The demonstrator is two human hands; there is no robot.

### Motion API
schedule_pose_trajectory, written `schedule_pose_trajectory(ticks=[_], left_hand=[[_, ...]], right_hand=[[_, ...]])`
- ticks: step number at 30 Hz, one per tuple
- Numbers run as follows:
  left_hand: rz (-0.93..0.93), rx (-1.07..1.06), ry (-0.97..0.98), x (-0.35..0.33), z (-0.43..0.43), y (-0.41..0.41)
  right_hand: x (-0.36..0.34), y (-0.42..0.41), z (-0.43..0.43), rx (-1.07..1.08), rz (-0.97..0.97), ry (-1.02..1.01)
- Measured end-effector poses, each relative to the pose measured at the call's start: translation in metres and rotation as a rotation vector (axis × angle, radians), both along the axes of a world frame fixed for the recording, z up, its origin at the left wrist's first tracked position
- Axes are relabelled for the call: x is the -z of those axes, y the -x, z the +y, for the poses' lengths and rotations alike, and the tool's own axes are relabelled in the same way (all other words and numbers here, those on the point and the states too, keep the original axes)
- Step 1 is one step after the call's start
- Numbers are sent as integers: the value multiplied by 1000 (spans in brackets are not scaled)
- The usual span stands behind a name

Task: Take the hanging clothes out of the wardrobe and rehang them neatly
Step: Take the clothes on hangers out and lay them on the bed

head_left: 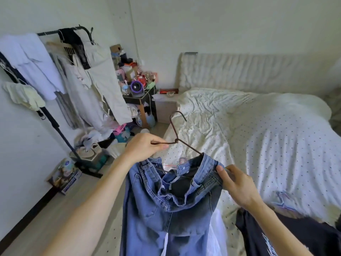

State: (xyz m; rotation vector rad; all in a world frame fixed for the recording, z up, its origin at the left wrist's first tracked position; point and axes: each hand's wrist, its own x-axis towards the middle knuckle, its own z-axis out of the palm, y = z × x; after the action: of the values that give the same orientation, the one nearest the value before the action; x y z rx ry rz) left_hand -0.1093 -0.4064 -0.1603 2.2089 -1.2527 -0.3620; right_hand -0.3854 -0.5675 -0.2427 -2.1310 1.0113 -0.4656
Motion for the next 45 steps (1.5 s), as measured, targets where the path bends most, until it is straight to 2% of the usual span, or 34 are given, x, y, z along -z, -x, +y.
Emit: schedule_pose_trajectory(ticks=[4, 9, 11, 14, 16, 17, 19, 21, 23, 29, 33, 35, 36, 38, 40, 43, 45], left_hand=[[85, 63, -98, 80, -51, -48], [169, 160, -191, 161, -97, -71], [192, 208, -228, 174, -110, -69], [189, 239, -323, 185, -127, -69], [245, 216, -419, 187, -139, -71], [307, 186, -455, 187, -146, -72], [495, 108, -449, 187, -155, -74], [655, 57, -419, 186, -161, -75], [737, 59, -415, 182, -161, -72], [789, 92, -399, 170, -149, -63], [805, 18, -328, 159, -134, -68], [815, -13, -306, 156, -127, -72], [813, -19, -294, 156, -124, -73], [780, -56, -271, 156, -120, -75], [753, -63, -249, 152, -120, -70], [656, 37, -279, 137, -125, -48], [567, 112, -302, 127, -126, -33]], right_hand=[[61, -41, -33, 71, 179, -115], [138, -50, -49, 103, 415, -229], [151, -47, -47, 167, 427, -302], [155, -43, -46, 265, 390, -265], [158, -45, -46, 409, 337, -283], [158, -48, -46, 509, 285, -368], [159, -59, -45, 675, 128, -696], [152, -76, -39, 687, -32, -1070], [147, -97, -36, 628, -89, -1178], [144, -158, -38, 603, -81, -1003], [155, -156, -49, 551, 132, -721], [152, -152, -51, 502, 190, -678], [142, -151, -49, 514, 137, -687], [121, -153, -45, 566, -86, -784], [105, -156, -43, 487, -229, -809], [90, -161, -37, 239, -156, -713], [86, -153, -33, 175, -76, -625]])
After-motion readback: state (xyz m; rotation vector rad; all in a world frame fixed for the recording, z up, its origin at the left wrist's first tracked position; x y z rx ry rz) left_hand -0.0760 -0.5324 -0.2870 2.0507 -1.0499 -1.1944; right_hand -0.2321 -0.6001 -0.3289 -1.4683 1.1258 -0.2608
